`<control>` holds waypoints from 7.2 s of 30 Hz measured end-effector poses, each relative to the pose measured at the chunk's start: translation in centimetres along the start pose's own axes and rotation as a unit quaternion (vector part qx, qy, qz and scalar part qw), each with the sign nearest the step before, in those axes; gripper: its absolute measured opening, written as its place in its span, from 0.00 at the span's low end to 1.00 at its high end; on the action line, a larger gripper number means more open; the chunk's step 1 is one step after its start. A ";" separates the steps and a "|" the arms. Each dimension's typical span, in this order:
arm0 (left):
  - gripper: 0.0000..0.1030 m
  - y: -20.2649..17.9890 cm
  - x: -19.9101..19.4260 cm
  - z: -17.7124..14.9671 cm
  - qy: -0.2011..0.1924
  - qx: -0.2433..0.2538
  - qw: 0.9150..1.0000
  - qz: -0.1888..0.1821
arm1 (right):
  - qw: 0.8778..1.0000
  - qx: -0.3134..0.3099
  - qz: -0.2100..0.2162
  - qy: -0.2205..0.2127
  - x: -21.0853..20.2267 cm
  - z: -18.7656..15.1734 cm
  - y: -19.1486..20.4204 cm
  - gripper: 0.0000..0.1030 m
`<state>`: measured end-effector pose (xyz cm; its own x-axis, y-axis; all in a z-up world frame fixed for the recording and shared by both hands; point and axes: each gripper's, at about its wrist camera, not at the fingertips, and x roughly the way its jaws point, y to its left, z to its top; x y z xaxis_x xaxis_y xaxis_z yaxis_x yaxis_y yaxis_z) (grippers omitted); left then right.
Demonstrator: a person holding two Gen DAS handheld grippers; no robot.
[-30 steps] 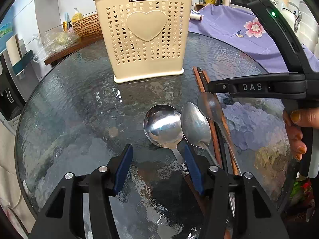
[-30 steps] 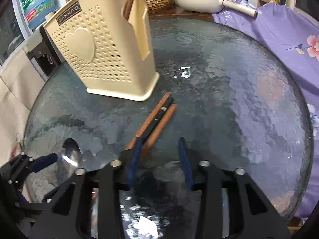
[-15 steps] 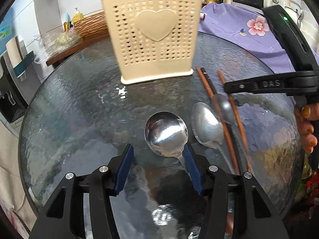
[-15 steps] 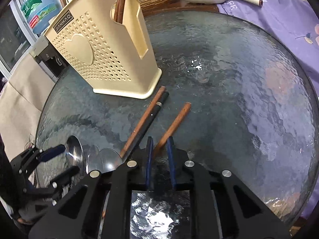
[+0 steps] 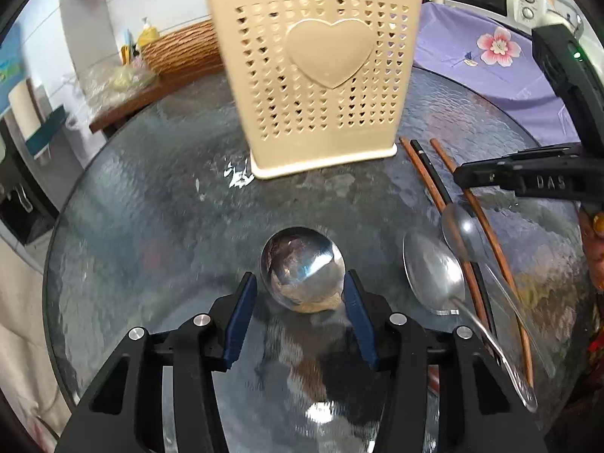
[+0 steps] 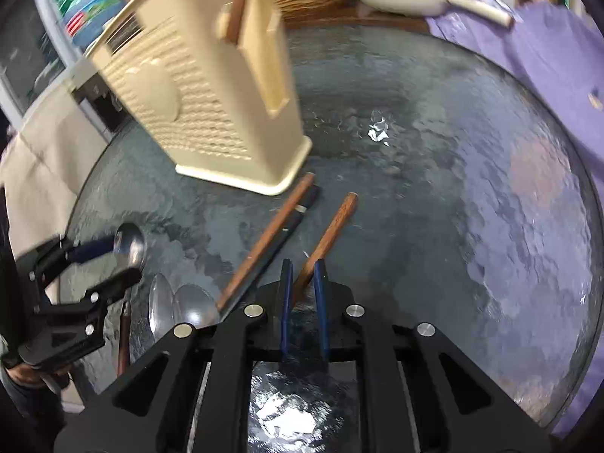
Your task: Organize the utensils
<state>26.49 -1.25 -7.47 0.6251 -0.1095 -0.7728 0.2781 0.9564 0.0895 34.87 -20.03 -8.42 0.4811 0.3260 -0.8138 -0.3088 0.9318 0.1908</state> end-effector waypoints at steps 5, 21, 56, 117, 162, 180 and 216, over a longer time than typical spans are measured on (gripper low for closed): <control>0.45 -0.8 0.6 1.0 -0.009 0.037 0.999 0.003 | 0.999 -0.054 0.000 0.000 0.3 0.1 2.0 0.12; 0.55 -2.0 1.3 2.4 0.003 0.051 0.998 0.030 | 1.000 -0.006 -0.024 0.016 1.0 1.8 1.5 0.12; 0.45 -0.2 -4.9 4.2 -0.113 -0.042 0.992 -0.029 | 0.978 0.084 0.020 -0.190 -6.9 0.7 -1.2 0.07; 0.62 4.4 -0.5 2.2 -0.018 -0.079 0.995 0.050 | 0.999 0.018 -0.017 -0.047 0.2 1.2 -0.1 0.32; 0.65 4.3 -0.7 0.7 -0.016 -0.090 0.995 0.041 | 0.997 -0.027 -0.074 0.003 -0.8 -1.9 -0.9 0.15; 0.75 2.5 1.4 3.7 0.009 -0.081 0.994 0.068 | 0.994 -0.031 -0.105 0.000 2.3 2.8 -0.3 0.34; 0.44 2.3 1.5 4.5 -0.011 -0.140 0.989 0.049 | 0.995 -0.046 -0.068 -0.050 0.7 2.3 0.4 0.07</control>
<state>31.33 -0.41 -5.56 0.6555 -0.0152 -0.7550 0.0046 0.9999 -0.0162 36.99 -19.04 -7.62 0.6022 0.2162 -0.7685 -0.3064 0.9515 0.0276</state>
